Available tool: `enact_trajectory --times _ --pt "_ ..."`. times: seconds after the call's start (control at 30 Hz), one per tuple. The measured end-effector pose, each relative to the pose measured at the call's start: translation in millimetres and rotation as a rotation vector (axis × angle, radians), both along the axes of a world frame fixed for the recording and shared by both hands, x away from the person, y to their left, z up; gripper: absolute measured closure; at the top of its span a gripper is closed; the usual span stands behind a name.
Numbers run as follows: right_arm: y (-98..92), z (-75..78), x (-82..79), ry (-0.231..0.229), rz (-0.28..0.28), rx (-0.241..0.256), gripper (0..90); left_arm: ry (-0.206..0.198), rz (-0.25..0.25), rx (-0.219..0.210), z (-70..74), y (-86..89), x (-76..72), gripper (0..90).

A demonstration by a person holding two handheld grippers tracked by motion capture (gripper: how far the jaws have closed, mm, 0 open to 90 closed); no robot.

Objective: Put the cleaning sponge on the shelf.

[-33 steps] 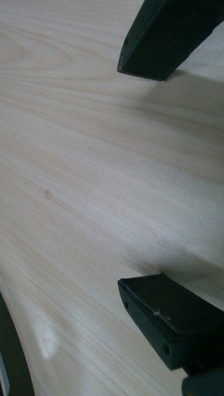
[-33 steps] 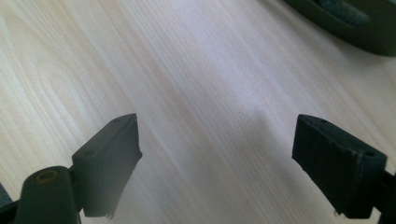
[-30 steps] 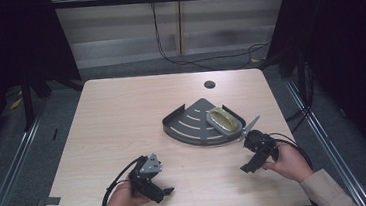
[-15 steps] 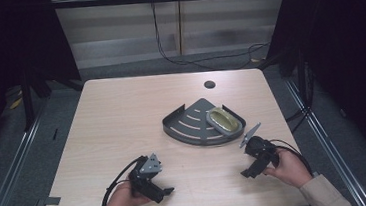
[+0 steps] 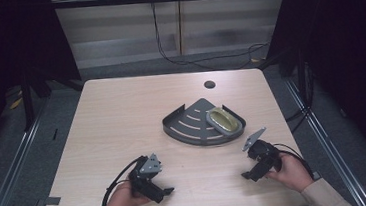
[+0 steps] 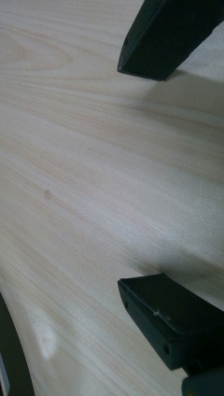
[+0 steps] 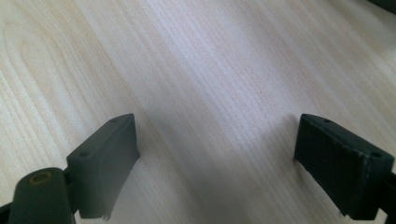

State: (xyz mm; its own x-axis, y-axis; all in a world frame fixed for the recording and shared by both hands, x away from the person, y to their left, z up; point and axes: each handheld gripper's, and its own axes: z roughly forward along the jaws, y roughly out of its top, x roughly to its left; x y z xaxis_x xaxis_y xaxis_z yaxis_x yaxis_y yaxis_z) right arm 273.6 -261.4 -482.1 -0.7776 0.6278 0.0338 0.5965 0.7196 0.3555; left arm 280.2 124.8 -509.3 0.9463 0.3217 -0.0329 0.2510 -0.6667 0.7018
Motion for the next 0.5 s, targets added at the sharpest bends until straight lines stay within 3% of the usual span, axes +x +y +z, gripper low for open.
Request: enact_trajectory --times 0.5 --pt "-15.6 -8.7 -11.0 -0.096 0.009 0.118 8.5 0.001 -0.002 -0.002 -0.2 -0.1 0.1 0.0"
